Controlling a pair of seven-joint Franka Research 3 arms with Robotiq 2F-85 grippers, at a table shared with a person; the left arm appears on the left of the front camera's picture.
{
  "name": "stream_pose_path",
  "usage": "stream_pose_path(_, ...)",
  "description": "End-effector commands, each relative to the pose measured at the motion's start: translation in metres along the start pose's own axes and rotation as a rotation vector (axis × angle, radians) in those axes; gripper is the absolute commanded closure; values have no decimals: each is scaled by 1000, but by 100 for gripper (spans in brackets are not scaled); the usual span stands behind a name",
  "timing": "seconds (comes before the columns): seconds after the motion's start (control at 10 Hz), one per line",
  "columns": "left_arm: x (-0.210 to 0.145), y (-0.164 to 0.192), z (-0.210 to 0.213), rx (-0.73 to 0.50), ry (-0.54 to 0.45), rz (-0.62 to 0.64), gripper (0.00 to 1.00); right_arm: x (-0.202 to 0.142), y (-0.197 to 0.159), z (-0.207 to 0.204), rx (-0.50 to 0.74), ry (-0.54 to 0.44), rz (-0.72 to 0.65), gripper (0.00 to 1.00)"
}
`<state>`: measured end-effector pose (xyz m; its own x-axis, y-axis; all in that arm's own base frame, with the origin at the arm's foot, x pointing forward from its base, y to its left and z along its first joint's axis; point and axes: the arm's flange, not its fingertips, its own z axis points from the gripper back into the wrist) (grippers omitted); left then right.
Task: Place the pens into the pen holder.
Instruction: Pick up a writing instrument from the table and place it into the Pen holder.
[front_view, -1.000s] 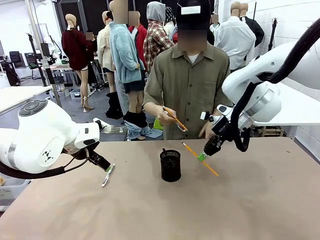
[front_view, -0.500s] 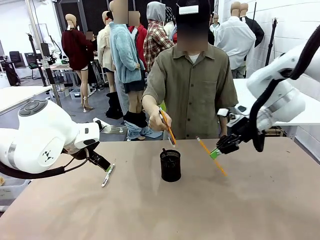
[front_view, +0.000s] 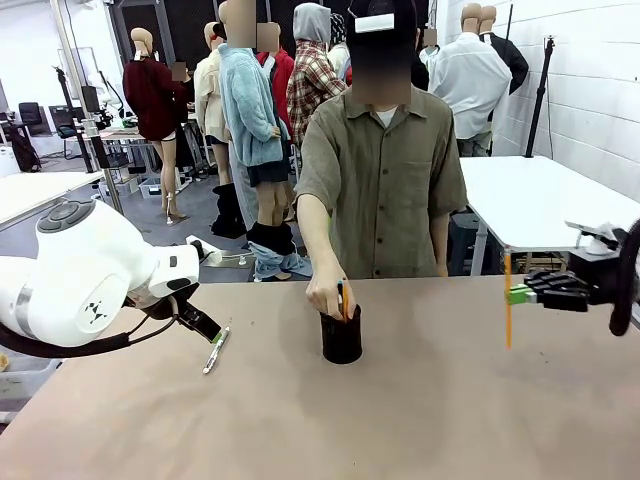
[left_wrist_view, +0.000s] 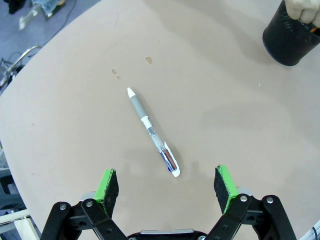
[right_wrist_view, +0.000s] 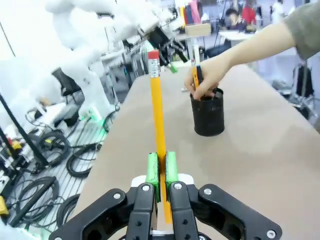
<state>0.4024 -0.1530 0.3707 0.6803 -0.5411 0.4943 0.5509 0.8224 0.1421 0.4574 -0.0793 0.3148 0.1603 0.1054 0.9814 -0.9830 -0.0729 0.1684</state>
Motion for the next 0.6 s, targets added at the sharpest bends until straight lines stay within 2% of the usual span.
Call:
stream_pose_path(0.0, -1, 2, 1, -1, -2, 5, 0, -14, -20, -7, 22, -84, -15, 100)
stream_pose_path(0.1, -1, 2, 1, -1, -2, 5, 0, -5, -22, -15, 14, -99, -1, 100)
stream_pose_path(0.3, -1, 2, 1, -1, -2, 5, 0, 31, 1, -39, -102, -180, 36, 100)
stream_pose_path(0.5, -1, 2, 1, -1, -2, 5, 0, 66, 19, -84, -150, -239, 136, 100)
